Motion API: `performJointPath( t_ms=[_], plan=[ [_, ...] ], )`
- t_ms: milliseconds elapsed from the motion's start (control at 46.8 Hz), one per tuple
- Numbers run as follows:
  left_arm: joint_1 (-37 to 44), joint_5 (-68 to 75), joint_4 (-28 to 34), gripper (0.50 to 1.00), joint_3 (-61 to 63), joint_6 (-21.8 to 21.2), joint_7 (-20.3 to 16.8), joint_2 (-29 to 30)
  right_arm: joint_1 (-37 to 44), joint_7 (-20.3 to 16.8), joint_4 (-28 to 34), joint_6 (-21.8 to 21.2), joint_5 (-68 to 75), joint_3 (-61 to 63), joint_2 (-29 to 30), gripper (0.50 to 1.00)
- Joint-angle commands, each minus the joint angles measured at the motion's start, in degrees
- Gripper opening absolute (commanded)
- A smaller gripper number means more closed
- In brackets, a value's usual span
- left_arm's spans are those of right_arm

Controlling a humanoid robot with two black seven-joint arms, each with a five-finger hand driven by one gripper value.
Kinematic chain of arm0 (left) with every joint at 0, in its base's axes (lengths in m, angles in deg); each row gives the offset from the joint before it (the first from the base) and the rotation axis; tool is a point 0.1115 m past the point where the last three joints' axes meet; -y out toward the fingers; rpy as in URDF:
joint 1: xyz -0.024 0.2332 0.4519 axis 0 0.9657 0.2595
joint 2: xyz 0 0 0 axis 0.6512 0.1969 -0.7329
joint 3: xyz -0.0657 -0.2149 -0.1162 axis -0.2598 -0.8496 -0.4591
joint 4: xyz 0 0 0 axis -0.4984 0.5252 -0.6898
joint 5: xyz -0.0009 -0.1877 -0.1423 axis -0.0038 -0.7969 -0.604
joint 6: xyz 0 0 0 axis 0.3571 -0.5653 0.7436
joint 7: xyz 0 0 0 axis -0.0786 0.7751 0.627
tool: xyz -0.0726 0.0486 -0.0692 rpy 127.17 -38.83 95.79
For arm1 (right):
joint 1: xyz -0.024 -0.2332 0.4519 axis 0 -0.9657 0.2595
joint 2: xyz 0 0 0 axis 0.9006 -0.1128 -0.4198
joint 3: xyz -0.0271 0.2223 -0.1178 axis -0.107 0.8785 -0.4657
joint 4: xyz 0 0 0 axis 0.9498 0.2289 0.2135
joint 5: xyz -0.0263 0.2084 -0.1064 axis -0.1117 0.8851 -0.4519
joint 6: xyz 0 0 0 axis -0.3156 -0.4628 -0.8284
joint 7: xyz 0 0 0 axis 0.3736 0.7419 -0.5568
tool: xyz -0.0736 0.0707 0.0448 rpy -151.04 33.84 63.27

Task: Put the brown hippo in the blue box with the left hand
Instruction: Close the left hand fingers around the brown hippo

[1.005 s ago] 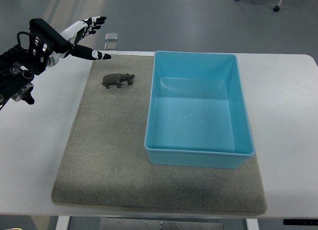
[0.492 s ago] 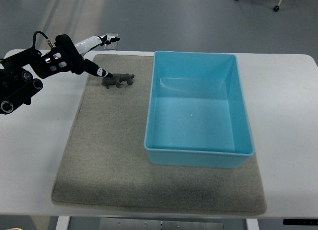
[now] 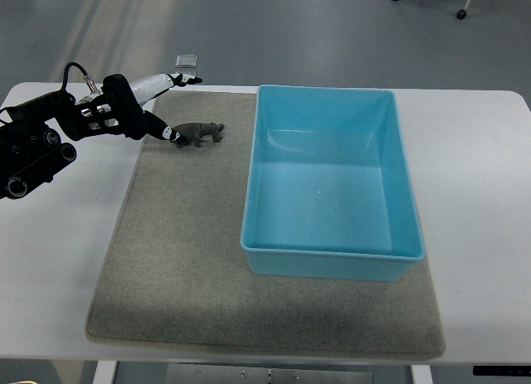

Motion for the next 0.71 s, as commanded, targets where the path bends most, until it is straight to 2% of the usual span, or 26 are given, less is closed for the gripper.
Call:
performJointPath(
  t_ms=[0,150,214,513,684],
  plan=[
    [0.01,0.09,0.16,0.906,0.09,-0.02,0.09,-0.09,0.0,0.0,0.0,0.0,0.0,0.0,0.0,0.936],
    [-0.08,0.09,0.25,0.889,1.58,-0.2,0.1,-0.27,0.0,0.0,0.0,0.0,0.0,0.0,0.0,0.936],
    [-0.08,0.09,0.43,0.866,2.2,-0.2,0.18,-0.27,0.0,0.0,0.0,0.0,0.0,0.0,0.0,0.936],
    [-0.08,1.4,0.6,0.859,2.99,-0.37,0.27,-2.02,0.0,0.0,0.0,0.0,0.0,0.0,0.0,0.936],
    [-0.25,4.92,3.24,0.857,2.99,-3.62,0.27,-3.43,0.0,0.0,0.0,0.0,0.0,0.0,0.0,0.936]
  ],
)
